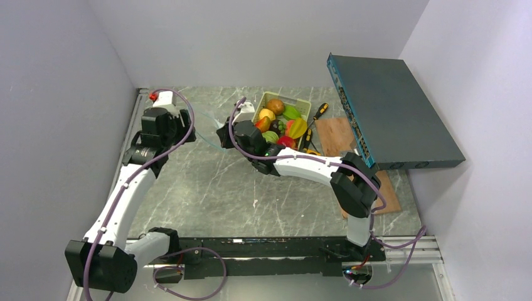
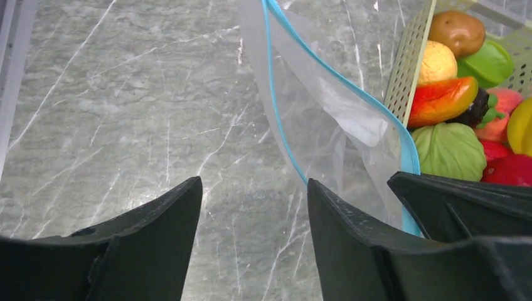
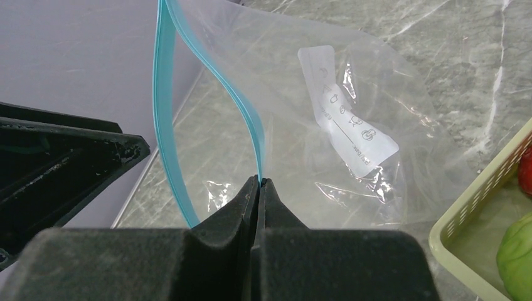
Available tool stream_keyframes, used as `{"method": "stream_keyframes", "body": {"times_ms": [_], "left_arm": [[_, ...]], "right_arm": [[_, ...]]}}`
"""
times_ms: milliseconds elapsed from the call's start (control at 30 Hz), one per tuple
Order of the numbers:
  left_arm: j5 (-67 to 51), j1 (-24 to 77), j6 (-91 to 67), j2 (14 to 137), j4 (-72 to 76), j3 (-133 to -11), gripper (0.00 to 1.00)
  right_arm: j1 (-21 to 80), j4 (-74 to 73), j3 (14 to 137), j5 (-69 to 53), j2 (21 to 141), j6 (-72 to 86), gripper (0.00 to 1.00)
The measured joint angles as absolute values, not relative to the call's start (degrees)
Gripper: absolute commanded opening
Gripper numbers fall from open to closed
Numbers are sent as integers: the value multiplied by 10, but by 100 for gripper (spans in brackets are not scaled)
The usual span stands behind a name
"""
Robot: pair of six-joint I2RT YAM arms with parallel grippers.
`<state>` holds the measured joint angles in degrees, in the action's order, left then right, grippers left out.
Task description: Place the food in the zip-top bag and seal the zipper
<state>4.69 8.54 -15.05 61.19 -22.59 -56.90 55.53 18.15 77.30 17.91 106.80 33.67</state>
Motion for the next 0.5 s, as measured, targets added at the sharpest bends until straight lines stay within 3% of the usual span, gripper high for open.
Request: {"method": "stream_keyframes", "body": {"times_ms": [100,300,500], "left_arm": [[32,86,-154,618,-226,-571,56],[11,86,-158,641,-227,-576,55],[-10,86,-160,647,-230,-579,26]], "right_arm": [[555,181,773,179,1068,337,0],[555,182,773,174,1068,337,0],[555,185,773,166,1068,341,0]]}}
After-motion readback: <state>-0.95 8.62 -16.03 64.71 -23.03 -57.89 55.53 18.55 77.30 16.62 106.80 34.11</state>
